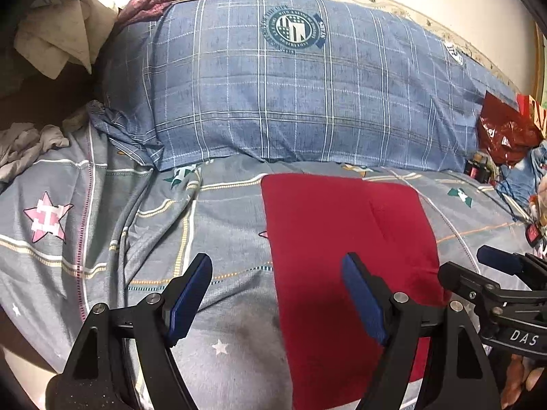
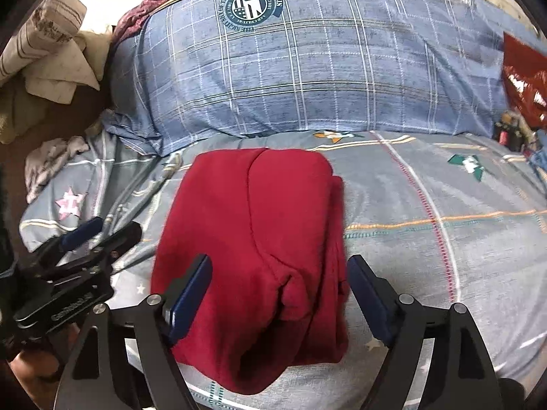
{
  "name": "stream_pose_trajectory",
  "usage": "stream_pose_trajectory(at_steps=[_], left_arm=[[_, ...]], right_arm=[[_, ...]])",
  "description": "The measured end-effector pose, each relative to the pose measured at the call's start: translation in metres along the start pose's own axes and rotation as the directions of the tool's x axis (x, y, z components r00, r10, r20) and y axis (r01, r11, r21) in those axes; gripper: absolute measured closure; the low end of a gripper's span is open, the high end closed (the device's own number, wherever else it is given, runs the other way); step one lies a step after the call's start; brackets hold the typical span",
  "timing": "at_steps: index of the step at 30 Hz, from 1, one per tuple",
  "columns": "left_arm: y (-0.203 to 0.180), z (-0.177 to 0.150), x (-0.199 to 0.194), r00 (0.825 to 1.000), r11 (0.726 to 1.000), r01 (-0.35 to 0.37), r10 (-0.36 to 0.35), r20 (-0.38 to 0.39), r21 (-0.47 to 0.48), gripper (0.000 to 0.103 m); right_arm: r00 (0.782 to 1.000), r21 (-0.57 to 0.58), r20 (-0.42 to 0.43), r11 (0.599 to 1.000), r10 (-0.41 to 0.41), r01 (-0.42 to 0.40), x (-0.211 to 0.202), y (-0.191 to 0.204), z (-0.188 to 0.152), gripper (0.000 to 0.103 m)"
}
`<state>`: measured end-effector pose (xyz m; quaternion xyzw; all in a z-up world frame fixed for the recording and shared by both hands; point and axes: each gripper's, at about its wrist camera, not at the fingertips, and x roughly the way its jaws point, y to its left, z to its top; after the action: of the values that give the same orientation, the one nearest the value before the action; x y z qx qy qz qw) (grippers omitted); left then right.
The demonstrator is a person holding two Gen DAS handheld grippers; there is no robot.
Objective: Fold small clothes
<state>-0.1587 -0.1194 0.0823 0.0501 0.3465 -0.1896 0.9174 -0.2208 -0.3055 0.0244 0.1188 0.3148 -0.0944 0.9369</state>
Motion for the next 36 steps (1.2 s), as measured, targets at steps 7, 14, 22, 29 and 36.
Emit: stream_pose_trajectory(at_steps=[7, 14, 22, 29, 36], left_arm=[[0.004, 0.000, -0.006, 1.000, 1.000, 0.011, -0.011, 0.009, -0.012, 0.025], [0.004, 0.003, -0.003, 1.000, 1.000, 0.020, -0.020, -0.019, -0.007, 0.025], [0.005, 0.004, 0.001, 0.999, 1.000, 0.019, -0.020, -0.025, -0.016, 0.025], [0.005, 0.002, 0.002, 1.000, 1.000, 0.005, -0.005, -0.026, -0.014, 0.025], [0.008, 0.000, 0.005, 0.999, 1.000, -0.007, 0.006, -0.031, -0.019, 0.025]], right_arm=[[0.999, -0.037, 0.021, 0.998, -0.042, 0.042, -0.007, 0.002, 0.000, 0.016], [0.998, -0.047, 0.010, 0.997, -0.066, 0.066, -0.004, 0.000, -0.001, 0.016], [0.995, -0.061, -0.007, 0.994, -0.095, 0.094, -0.001, -0.001, -0.007, 0.016], [0.995, -0.098, -0.019, 0.991, -0.094, 0.092, 0.002, 0.008, -0.013, 0.016], [0.995, -0.134, -0.034, 0.987, -0.094, 0.089, 0.007, 0.019, -0.021, 0.016]])
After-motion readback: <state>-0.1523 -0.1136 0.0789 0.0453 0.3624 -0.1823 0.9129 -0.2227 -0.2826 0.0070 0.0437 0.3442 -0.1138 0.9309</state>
